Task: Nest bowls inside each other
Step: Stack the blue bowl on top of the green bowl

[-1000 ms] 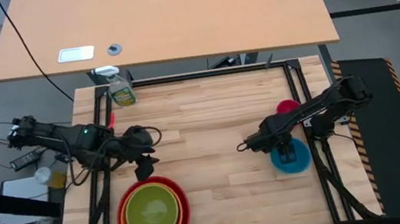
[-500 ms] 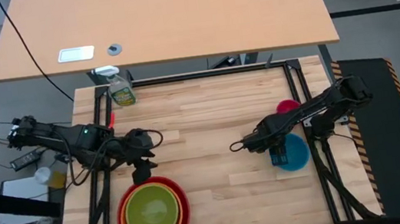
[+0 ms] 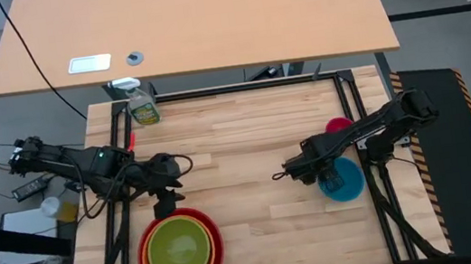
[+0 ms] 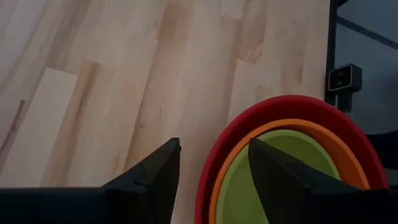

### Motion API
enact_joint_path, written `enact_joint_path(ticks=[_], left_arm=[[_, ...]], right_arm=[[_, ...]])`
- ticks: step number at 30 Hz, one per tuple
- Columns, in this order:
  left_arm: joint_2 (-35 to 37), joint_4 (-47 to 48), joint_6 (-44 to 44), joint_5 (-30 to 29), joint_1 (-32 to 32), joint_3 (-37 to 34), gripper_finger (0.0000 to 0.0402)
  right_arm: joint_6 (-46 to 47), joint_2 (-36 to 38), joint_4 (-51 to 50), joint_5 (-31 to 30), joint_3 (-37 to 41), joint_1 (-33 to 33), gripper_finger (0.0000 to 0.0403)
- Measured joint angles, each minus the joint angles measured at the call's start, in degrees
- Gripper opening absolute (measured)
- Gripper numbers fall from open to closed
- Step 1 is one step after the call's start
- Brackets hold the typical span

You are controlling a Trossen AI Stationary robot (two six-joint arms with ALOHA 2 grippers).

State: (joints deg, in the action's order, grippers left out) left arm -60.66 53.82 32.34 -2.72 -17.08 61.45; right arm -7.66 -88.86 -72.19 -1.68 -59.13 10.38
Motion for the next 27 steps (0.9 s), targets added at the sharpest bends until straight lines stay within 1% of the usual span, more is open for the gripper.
enact_joint_path(ticks=[4, 8, 12, 16, 18, 19, 21, 22, 24, 27], left_arm=[[0.0, 0.0, 1.0, 1.9, 0.0, 0.0, 0.0192], [0.0, 0.0, 1.0, 2.4, 0.0, 0.0, 0.0192], [0.0, -0.1, 1.1, 2.4, 0.0, 0.0, 0.0192], [-0.3, -0.8, 1.0, 2.4, 0.0, 0.0, 0.0192], [-0.9, -2.6, 0.6, 0.9, 0.0, 0.0, 0.0192], [-1.1, -3.3, 0.7, -1.0, 0.0, 0.0, 0.0192], [-1.9, -5.1, 2.6, -4.2, 0.2, 0.0, 0.0192], [-2.5, -6.7, 3.2, -5.2, 0.7, 0.0, 0.0192], [-4.3, -10.2, 4.4, -5.8, 1.7, 0.0, 0.0193], [-8.0, -15.9, 6.1, -6.2, 3.6, 0.0, 0.0202]], right_arm=[[-1.2, 0.0, 0.5, 0.4, 3.3, -1.5, 0.0191], [-1.6, 0.0, 0.5, 1.4, 6.3, -2.0, 0.0182], [-0.3, 0.0, 1.6, 2.7, 7.8, -2.2, 0.0154], [4.5, 0.0, 4.0, 6.1, 7.7, -2.7, 0.0107], [8.3, 0.0, 4.7, 7.4, 7.2, -3.3, 0.0078], [10.7, 0.0, 4.9, 8.3, 6.8, -3.7, 0.0061], [16.9, 0.1, 5.4, 11.2, 5.5, -4.7, 0.0031], [20.9, 0.1, 5.7, 11.9, 4.9, -5.2, 0.0023], [29.6, 0.1, 6.1, 13.2, 3.4, -6.3, 0.0023], [44.0, 0.1, 9.0, 12.2, 0.4, -7.1, 0.0029]])
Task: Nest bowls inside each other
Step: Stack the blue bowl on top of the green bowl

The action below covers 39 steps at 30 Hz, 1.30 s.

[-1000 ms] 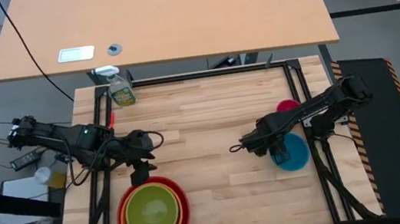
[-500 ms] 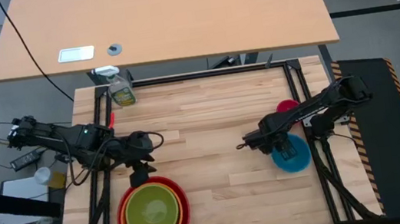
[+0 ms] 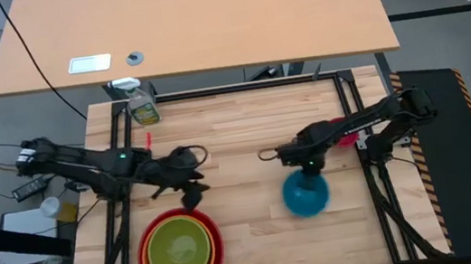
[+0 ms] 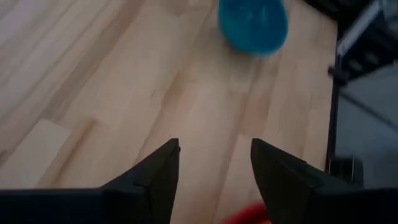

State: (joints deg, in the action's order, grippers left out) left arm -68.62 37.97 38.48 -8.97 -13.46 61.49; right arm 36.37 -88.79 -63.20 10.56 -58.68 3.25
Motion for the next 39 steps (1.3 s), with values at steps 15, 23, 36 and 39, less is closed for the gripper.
enact_joint_path(ticks=[15, 23, 36, 39], left_arm=[[-15.6, -14.6, 6.6, -1.4, 6.3, 0.1, 0.0272], [-21.0, -13.0, 5.3, -6.4, 7.0, 6.8, 0.0272], [-28.8, -3.4, 0.8, -3.7, 12.4, 13.7, 0.0206], [-29.0, -3.1, 0.8, -2.8, 12.7, 14.1, 0.0152]], right_arm=[[32.3, -0.1, 14.7, -15.8, -6.9, -0.9, 0.0022], [33.1, -0.1, 20.4, -15.9, -6.9, -1.3, 0.0022], [36.9, -0.1, 22.7, -17.2, -6.9, -0.8, 0.0036], [37.1, -0.1, 23.7, -17.3, -6.9, -0.8, 0.0036]])
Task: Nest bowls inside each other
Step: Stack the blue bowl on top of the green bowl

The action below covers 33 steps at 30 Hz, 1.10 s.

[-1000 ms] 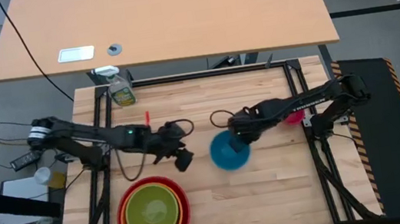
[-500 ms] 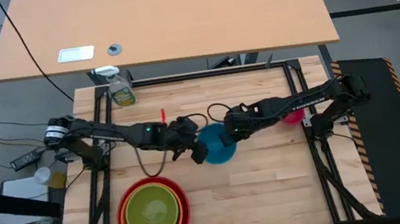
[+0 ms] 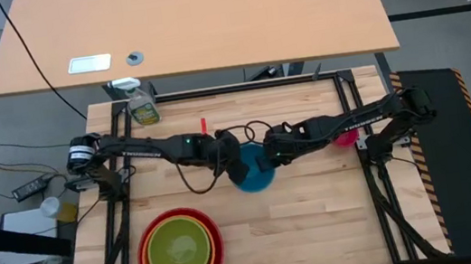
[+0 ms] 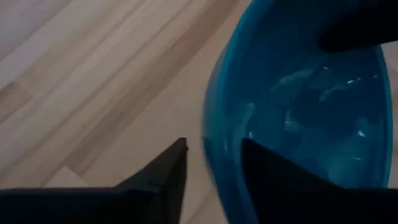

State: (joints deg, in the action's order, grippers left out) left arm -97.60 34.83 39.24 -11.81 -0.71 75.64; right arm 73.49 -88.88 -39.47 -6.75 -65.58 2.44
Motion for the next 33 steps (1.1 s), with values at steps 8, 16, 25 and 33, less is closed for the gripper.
enact_joint_path(ticks=[8, 16, 25, 33], left_arm=[[-0.1, 0.3, 1.3, -1.7, 0.6, 0.1, 0.0018], [-0.1, 0.3, 0.3, 2.8, 1.1, 0.0, 0.0014], [4.5, 8.5, -4.1, 4.3, 0.8, 0.2, 0.0015], [13.9, 24.2, -10.7, 14.3, 0.1, 0.1, 0.0015]], right_arm=[[3.3, 0.0, 1.8, -3.5, -0.1, 0.0, 0.0048], [-3.3, 0.1, 5.0, -3.1, -0.1, -0.5, 0.0135], [-7.7, 3.5, 8.1, 1.4, 0.0, -0.7, 0.0245], [-9.2, 10.9, 9.2, -7.5, 0.0, 2.1, 0.0277]])
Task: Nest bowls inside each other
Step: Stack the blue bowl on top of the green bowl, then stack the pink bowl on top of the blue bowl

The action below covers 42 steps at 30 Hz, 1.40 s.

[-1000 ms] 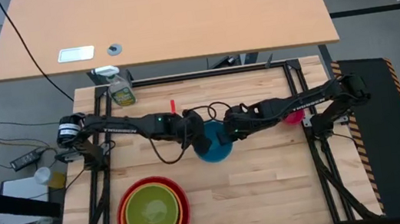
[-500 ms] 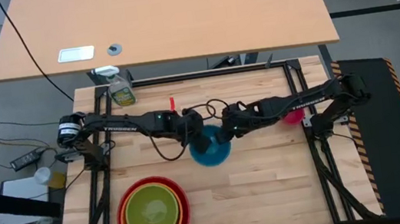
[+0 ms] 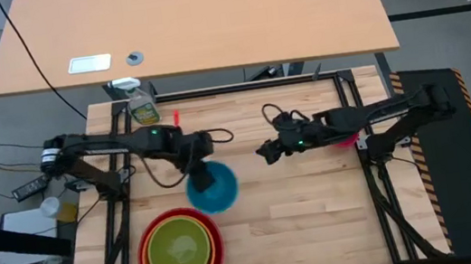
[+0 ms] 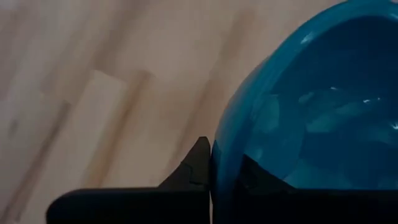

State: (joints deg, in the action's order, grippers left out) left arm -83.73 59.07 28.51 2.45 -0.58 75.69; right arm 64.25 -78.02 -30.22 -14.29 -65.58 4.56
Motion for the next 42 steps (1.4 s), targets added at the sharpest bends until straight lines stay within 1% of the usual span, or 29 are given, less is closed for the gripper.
enact_joint_path(ticks=[4, 7, 11, 14, 15, 18, 21, 24, 28, 30, 32, 34, 36, 39, 42], left_arm=[[4.1, 5.8, -3.1, 7.8, -4.1, 0.0, 0.0015], [6.0, 9.5, -5.1, 9.5, -9.1, 0.0, 0.0016], [5.8, 12.9, -5.7, 9.1, -17.1, -0.3, 0.0016], [4.7, 13.0, -5.8, 9.1, -22.5, -0.3, 0.0016], [4.1, 12.7, -5.8, 8.2, -24.3, -0.3, 0.0016], [2.1, 12.5, -5.4, 2.1, -28.8, -0.3, 0.0024], [-0.2, 10.3, -6.1, -0.4, -32.1, -0.3, 0.0059], [-2.0, 7.0, -7.2, -0.3, -33.4, -0.3, 0.0117], [-2.5, 7.1, -9.8, -0.4, -32.5, -0.4, 0.0202], [-2.4, 7.4, -10.5, -1.8, -32.1, -0.3, 0.0238], [-2.5, 8.4, -11.0, -4.8, -31.5, -0.3, 0.0264], [-2.5, 9.5, -10.5, -8.2, -31.1, -0.3, 0.0280], [-2.5, 9.6, -10.5, -10.1, -30.7, -0.3, 0.0284], [-2.4, 7.6, -11.1, -10.5, -30.2, -2.3, 0.0281], [-2.2, 6.6, -8.7, -10.4, -29.8, -5.4, 0.0270]], right_arm=[[-0.4, 2.9, -0.6, -4.2, 0.0, 0.9, 0.0273], [-0.4, 3.7, -1.0, -5.9, 0.0, 0.9, 0.0272], [0.1, 3.2, -1.2, -6.1, 0.0, 0.9, 0.0272], [0.6, 2.2, -1.2, -5.8, 0.0, 0.9, 0.0271], [1.1, 2.0, -1.3, -5.6, 0.0, 0.9, 0.0270], [2.0, 1.1, -0.6, -5.6, 0.0, 0.9, 0.0270], [2.0, 0.4, 1.1, -5.6, 0.0, 0.9, 0.0270], [2.1, -0.1, 2.0, -5.5, 0.0, 0.9, 0.0270], [2.1, -0.5, 3.3, -5.2, 0.0, 0.9, 0.0270], [2.1, -0.6, 4.0, -4.3, 0.0, 1.0, 0.0270], [2.1, -0.6, 4.3, -2.9, 0.0, 1.0, 0.0270], [2.1, -0.6, 4.5, -2.7, 0.0, 1.3, 0.0270], [2.0, -0.6, 4.5, -2.5, 0.0, 1.4, 0.0270], [1.7, -0.6, 4.2, -1.8, 0.0, 1.4, 0.0269], [1.5, -0.3, 0.3, -0.2, 0.0, 1.4, 0.0269]])
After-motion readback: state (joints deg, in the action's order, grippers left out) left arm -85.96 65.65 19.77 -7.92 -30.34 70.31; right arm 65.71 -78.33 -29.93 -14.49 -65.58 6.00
